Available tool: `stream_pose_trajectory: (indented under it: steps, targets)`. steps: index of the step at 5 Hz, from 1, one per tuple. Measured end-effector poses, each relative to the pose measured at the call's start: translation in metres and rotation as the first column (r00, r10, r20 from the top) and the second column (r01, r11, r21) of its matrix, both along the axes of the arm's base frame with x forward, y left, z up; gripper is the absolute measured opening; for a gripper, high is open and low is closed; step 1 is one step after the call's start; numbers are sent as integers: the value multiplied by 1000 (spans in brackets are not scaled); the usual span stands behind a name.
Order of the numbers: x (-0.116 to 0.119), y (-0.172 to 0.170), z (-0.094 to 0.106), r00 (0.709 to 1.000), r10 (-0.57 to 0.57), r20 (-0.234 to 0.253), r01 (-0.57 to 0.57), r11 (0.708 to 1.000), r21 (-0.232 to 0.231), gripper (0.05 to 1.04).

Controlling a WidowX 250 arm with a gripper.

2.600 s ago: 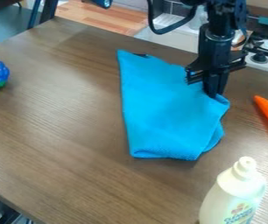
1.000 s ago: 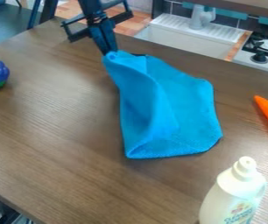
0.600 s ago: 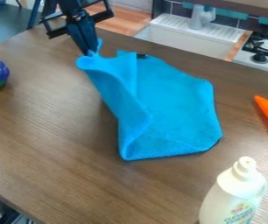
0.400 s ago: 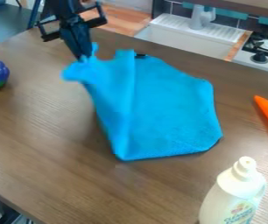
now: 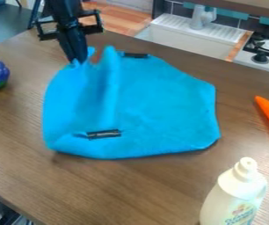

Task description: Déplier le tissu de haut droite vers le bas gauche

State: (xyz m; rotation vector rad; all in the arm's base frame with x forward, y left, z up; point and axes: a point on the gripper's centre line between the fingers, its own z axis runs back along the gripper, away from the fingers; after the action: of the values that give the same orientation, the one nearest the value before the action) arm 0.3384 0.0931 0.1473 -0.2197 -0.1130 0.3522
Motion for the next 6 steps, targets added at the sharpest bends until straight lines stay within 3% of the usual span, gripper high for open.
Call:
stream_pose_trajectory:
  steps: [1,2,3,4,5,6]
  targets:
    - [2,-2,4,998,-65,-19,66,997,45,49]
    - [6,2,5,999,1,-40,1,999,54,49]
    - [9,9,14,995,95,-28,-94,995,38,49]
    - [8,25,17,958,281,-54,-282,959,-20,49]
    - [7,33,29,902,426,-76,-429,902,-37,49]
    - [4,38,25,874,478,-93,-480,877,3,70]
